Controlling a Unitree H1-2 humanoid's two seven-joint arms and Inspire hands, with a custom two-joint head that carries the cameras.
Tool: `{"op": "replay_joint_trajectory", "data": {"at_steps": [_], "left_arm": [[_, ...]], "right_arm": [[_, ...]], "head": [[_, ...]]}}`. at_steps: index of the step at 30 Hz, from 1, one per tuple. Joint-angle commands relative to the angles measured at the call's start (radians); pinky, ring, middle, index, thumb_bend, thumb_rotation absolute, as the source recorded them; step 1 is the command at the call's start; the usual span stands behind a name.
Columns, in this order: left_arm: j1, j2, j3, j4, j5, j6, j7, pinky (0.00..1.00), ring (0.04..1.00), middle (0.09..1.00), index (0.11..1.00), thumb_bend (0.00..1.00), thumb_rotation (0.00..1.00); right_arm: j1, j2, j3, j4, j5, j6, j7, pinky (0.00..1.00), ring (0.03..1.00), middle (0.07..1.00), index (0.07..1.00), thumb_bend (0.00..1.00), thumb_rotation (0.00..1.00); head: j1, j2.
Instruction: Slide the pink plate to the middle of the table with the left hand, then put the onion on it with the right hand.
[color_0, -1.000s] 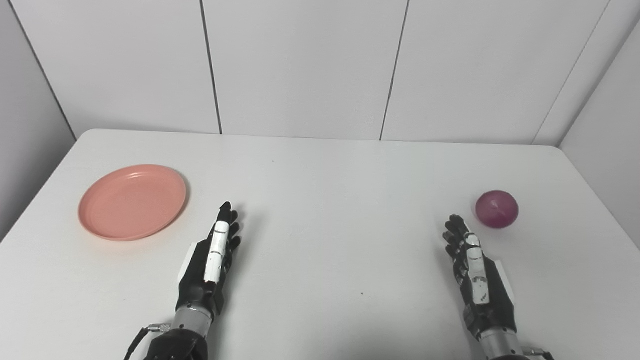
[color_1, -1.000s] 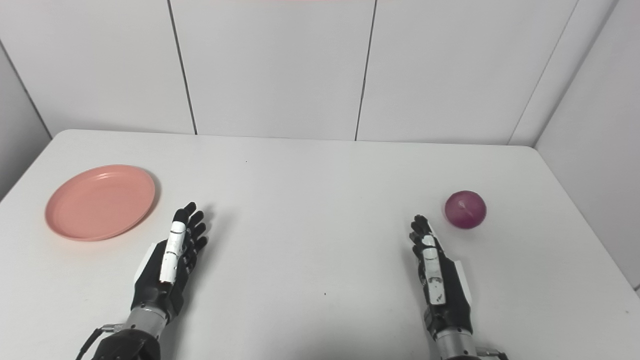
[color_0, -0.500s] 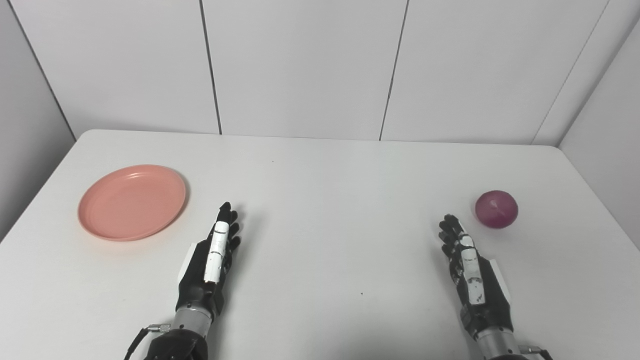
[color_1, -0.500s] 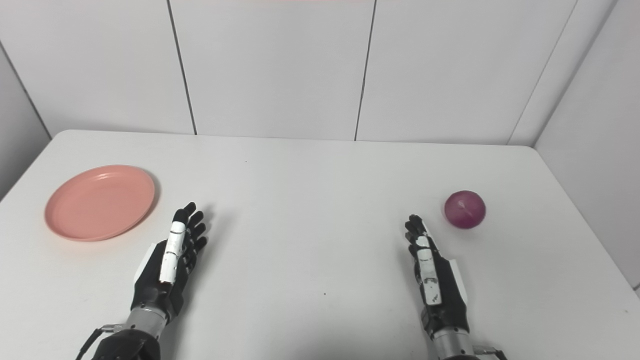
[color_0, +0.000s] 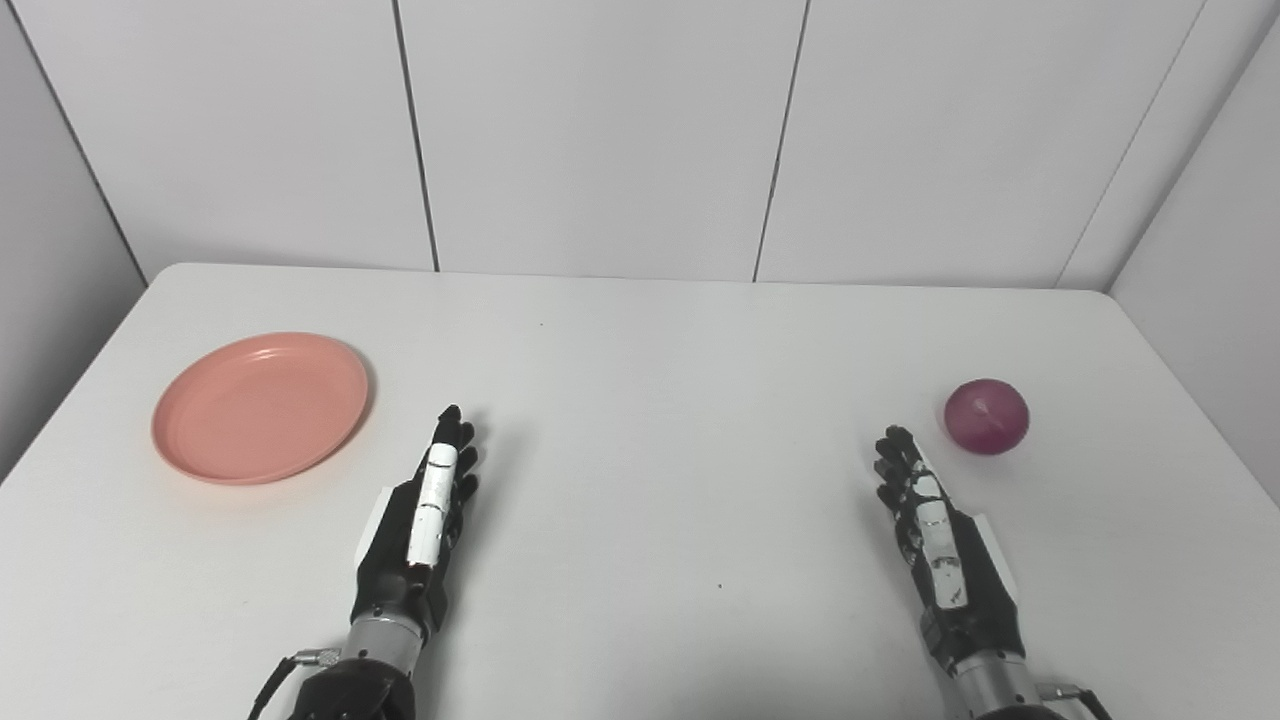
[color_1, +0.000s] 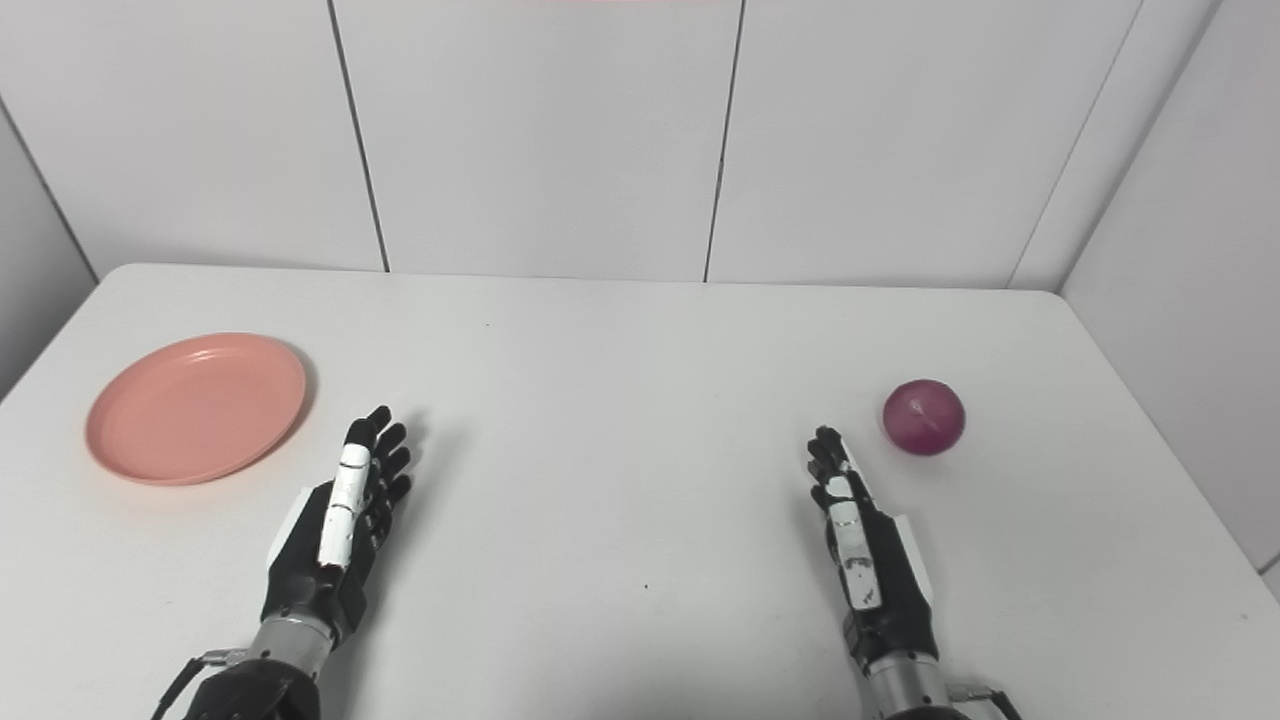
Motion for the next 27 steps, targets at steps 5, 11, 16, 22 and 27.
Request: {"op": "replay_joint_trajectory", "data": {"at_steps": [5, 11, 16, 22, 27], "left_arm": [[0.083, 0.001, -0.008, 0.001, 0.003, -0.042, -0.008, 1.00, 1.000, 1.000, 1.000, 0.60, 1.00], [0.084, -0.011, -0.016, 0.019, 0.010, -0.054, 0.003, 1.00, 1.000, 1.000, 1.000, 0.61, 1.00], [0.087, -0.029, -0.031, 0.042, 0.023, -0.076, 0.021, 1.00, 1.000, 1.000, 1.000, 0.61, 1.00], [0.083, -0.048, -0.061, 0.084, 0.044, -0.118, 0.040, 1.00, 1.000, 1.000, 1.000, 0.65, 1.00], [0.080, -0.056, -0.082, 0.110, 0.050, -0.143, 0.050, 1.00, 1.000, 1.000, 1.000, 0.70, 0.98]], "right_arm": [[-0.003, -0.011, 0.003, 0.044, 0.000, -0.013, 0.006, 1.00, 0.965, 0.947, 0.947, 0.91, 1.00], [0.003, -0.020, -0.001, 0.063, 0.008, -0.039, 0.017, 1.00, 0.961, 0.941, 0.939, 0.90, 1.00], [0.009, -0.034, -0.012, 0.088, 0.033, -0.066, 0.033, 1.00, 0.968, 0.948, 0.943, 0.88, 1.00], [0.008, -0.060, -0.031, 0.123, 0.074, -0.082, 0.059, 1.00, 0.990, 0.969, 0.959, 0.86, 1.00], [0.005, -0.079, -0.038, 0.149, 0.082, -0.086, 0.072, 1.00, 1.000, 0.983, 0.979, 0.87, 1.00]], "head": [[0.030, -0.024], [0.068, -0.051], [0.145, -0.094], [0.227, -0.140], [0.275, -0.165]]}}
